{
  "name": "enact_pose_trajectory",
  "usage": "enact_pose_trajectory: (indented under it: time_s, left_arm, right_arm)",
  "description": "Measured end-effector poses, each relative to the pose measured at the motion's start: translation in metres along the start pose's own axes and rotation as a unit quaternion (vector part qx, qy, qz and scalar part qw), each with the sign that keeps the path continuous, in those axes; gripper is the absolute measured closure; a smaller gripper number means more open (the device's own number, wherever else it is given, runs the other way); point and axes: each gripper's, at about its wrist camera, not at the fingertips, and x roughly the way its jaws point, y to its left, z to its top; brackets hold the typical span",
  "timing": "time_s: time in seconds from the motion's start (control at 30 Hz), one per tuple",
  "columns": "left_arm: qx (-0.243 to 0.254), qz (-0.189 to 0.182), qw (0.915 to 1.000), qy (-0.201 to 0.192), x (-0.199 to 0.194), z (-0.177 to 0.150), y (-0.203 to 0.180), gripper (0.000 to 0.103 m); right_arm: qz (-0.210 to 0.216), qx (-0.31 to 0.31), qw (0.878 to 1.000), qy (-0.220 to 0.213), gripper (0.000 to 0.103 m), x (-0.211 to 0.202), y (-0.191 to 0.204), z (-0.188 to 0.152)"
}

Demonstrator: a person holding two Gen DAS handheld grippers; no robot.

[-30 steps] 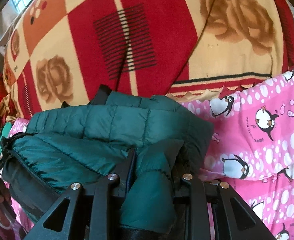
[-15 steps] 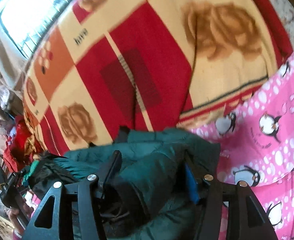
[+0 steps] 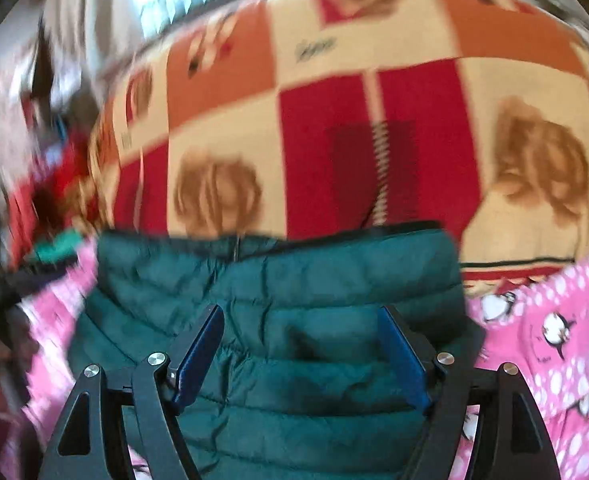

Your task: Fold large clothes

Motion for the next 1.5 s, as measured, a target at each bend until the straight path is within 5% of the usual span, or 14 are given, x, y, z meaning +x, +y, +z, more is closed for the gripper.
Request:
enact_pose_trajectory:
  time_s: [0.27,0.5,0.73,0.83,0.97,1.1,1.33,1.5]
  left_arm:
    - [0.055,0.089,0.9928,0.058,0.078,-0.008,-0.024,0.022]
    - [0.055,0.102,0.9911,0.065,0.104,-0.009,-0.018,0.016]
    - [0.057,0.094,0.9927,0.051,0.101,-0.013,-0.019,0.016]
    - [0.055,0.09,0.9937,0.039,0.097,-0.016,-0.018,0.016]
    - [0.057,0.09,0.9941,0.022,0.093,-0.022,-0.019,0.016]
    - [0.058,0.09,0.9941,0.015,0.094,-0.023,-0.02,0.016]
    - [0.057,0.088,0.9944,0.011,0.094,-0.025,-0.02,0.016]
    - [0.057,0.089,0.9943,0.011,0.094,-0.025,-0.02,0.016]
  right_arm:
    - [-0.019,0.013,0.996,0.082,0.026,0.114,0.018,0.021]
    - [-0.038,0.028,0.993,0.108,0.022,0.163,0.013,0.014]
    - [-0.005,0.056,0.996,0.075,0.022,0.118,-0.002,0.023]
    - [-0.032,0.057,0.997,0.05,0.022,0.093,-0.02,0.025]
    - [-0.073,0.076,0.992,0.062,0.022,0.093,-0.053,0.016]
    - [-0.061,0.121,0.987,0.086,0.022,0.112,-0.079,-0.005]
    - [-0.074,0.111,0.987,0.087,0.021,0.114,-0.07,-0.007]
    - [-0.058,0.126,0.989,0.053,0.021,0.075,-0.068,-0.003]
